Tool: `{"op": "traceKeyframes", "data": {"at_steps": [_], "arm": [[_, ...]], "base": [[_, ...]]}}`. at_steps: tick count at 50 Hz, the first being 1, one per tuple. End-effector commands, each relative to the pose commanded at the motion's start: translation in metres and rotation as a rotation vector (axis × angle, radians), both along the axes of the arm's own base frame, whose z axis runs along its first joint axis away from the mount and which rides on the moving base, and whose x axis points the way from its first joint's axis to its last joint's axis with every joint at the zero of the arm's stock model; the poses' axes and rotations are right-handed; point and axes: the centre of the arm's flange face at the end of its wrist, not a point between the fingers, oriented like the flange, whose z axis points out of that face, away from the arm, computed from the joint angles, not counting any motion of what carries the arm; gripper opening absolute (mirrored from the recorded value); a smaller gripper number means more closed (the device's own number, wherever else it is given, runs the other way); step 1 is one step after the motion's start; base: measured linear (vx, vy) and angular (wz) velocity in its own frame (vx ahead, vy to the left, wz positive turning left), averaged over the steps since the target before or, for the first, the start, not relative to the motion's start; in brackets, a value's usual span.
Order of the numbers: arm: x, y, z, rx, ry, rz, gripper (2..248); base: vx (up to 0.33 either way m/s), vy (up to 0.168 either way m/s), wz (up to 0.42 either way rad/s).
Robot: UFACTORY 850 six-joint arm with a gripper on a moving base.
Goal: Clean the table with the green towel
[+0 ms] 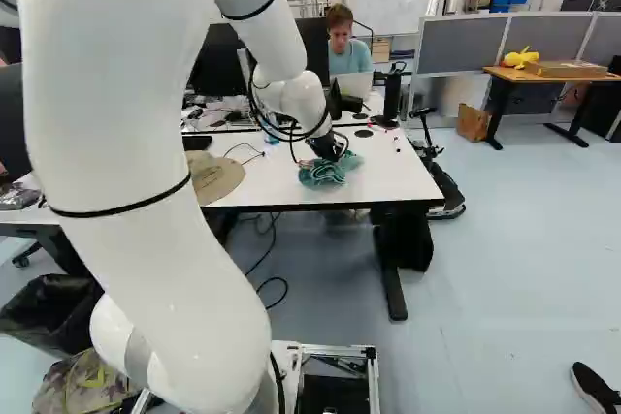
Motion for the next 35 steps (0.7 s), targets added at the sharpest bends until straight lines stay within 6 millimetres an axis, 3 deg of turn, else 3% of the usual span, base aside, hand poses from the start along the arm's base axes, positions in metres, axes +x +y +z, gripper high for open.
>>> {"op": "traceKeyframes", "data": {"at_steps": [14,35], "arm": [[-0.024,0.006,0.0,0.002,0.007,0.0,27],[-0.066,-0.001,0.0,0.003,0.012,-0.039,27]], "base": [[0.0,0.0,0.0],[0.0,0.0,0.0]]}}
